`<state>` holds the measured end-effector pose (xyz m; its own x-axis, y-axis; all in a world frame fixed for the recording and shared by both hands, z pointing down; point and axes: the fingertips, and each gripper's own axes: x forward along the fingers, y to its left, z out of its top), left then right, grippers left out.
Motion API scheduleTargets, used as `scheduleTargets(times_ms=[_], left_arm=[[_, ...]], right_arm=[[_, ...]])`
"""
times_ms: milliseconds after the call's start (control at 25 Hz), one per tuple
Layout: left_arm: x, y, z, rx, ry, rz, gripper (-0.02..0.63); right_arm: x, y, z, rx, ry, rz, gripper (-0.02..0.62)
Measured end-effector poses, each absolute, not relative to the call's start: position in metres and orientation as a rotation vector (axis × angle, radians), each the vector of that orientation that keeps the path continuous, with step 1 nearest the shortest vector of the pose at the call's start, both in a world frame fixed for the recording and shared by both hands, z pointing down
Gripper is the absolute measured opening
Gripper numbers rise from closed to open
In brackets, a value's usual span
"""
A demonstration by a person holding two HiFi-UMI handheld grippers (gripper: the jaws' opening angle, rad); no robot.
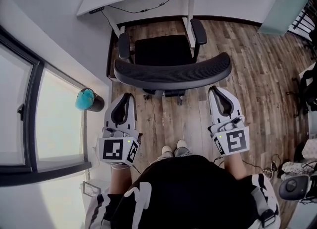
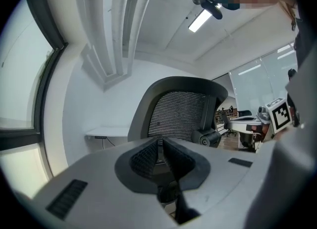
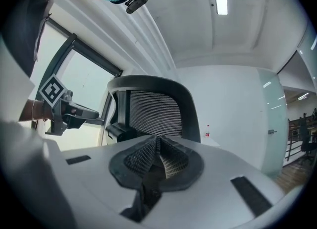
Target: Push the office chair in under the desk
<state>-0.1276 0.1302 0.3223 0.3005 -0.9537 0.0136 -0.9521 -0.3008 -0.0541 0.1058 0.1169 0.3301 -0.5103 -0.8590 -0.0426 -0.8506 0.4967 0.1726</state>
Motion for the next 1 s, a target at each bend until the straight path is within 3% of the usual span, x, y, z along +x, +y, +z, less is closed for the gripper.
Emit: scheduleTargets(times_ms=[40, 160, 240, 320, 680, 1000], left_arm=[[-0.129, 0.129, 0.321, -2.498, 1.84, -0.067, 0.024], [-0.129, 0.127, 0.32, -2.498, 1.836, -0.08, 0.13], [-0.129, 0.125, 0.322, -2.501, 1.831, -0.105, 0.137], [-0.13, 0.121, 0.322, -2.491, 1.84, -0.116, 0.152], [-0.143, 0.099, 0.318, -2.466, 1.909, -0.104, 0.232], [-0.151, 0.079, 0.319, -2.452, 1.951, -0.126, 0.255]], right_arm=[[0.108, 0.115, 0.33, 1.537, -2.669, -0.268, 0.012], [0.115, 0.11, 0.329, 1.549, -2.653, -0.268, 0.012], [0.12, 0.109, 0.328, 1.555, -2.646, -0.275, 0.036], [0.123, 0.105, 0.326, 1.557, -2.64, -0.286, 0.1], [0.133, 0.076, 0.323, 1.554, -2.617, -0.266, 0.208], [0.131, 0.055, 0.321, 1.546, -2.57, -0.308, 0.245]])
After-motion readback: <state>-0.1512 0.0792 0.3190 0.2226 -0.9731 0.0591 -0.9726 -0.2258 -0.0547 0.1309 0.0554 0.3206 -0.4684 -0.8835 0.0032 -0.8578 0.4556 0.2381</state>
